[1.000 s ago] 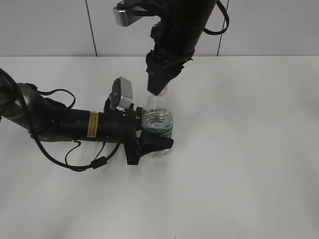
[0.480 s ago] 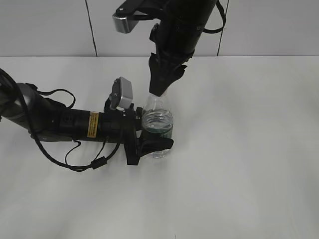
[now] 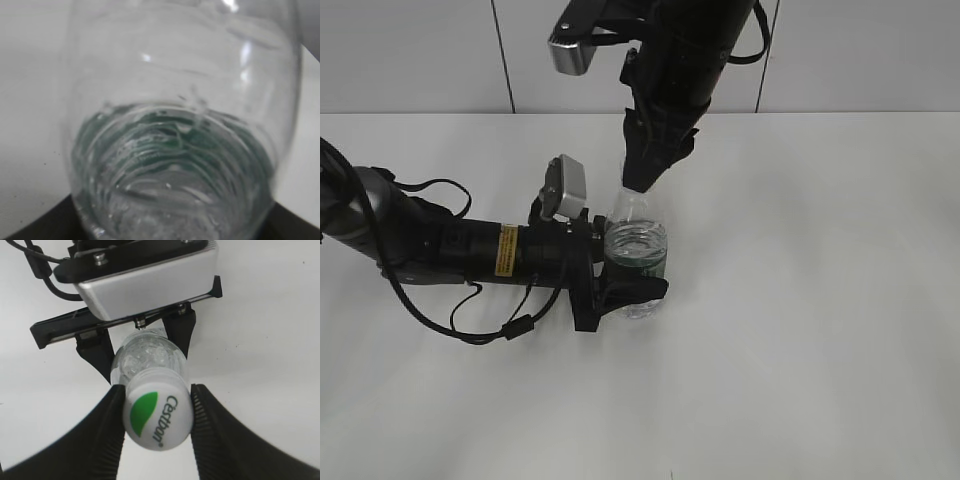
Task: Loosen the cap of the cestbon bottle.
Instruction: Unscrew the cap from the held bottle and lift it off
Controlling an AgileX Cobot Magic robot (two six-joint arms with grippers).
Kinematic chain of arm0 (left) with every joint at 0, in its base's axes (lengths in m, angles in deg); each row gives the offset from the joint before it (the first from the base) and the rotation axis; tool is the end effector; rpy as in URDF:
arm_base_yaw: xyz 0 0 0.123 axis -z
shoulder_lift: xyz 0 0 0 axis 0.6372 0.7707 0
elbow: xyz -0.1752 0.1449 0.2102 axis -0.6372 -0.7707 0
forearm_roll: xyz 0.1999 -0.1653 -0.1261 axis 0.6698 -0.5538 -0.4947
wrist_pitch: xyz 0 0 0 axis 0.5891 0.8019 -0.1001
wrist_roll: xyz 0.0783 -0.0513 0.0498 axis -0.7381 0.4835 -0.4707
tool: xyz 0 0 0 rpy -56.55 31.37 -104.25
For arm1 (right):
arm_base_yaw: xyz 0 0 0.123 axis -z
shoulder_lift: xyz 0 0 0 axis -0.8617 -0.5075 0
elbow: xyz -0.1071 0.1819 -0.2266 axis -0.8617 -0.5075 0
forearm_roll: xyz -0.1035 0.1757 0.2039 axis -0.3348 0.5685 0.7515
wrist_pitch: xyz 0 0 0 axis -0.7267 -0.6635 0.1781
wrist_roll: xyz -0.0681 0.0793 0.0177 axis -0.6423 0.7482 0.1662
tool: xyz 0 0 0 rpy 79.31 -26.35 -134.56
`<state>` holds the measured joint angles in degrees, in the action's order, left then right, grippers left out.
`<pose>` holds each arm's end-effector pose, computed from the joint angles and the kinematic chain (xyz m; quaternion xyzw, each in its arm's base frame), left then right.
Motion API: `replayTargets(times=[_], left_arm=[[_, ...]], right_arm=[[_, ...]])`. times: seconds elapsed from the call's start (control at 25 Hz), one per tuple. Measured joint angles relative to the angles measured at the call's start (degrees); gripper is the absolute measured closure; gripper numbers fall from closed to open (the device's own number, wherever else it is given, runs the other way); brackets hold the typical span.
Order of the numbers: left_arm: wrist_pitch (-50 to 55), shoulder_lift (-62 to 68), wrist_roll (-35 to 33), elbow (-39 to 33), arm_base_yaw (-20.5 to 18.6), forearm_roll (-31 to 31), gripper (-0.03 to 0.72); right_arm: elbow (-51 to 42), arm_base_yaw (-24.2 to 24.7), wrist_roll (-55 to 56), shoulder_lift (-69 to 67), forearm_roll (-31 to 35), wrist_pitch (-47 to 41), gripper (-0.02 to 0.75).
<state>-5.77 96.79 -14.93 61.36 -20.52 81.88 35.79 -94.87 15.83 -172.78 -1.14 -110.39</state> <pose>0.3627 -0.2226 0.0385 0.5061 0.6292 -0.4236 0.4106 0.3891 0.3069 0.2646 -0.6962 0.6968 0.0975 0.1423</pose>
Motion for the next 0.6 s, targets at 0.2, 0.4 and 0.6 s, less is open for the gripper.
replayTargets(times=[0.2, 0.4, 0.6], left_arm=[[-0.05, 0.0, 0.0, 0.0, 0.0, 0.05, 0.28], [-0.05, 0.0, 0.0, 0.0, 0.0, 0.05, 0.28], [-0.15, 0.0, 0.36, 0.0, 0.0, 0.21, 0.28]], right_arm=[[0.0, 0.0, -0.36, 0.0, 0.0, 0.0, 0.436], [0.25, 0.0, -0.38, 0.0, 0.0, -0.05, 0.436], [1.55, 0.0, -0.43, 0.0, 0.65, -0.26, 0.443]])
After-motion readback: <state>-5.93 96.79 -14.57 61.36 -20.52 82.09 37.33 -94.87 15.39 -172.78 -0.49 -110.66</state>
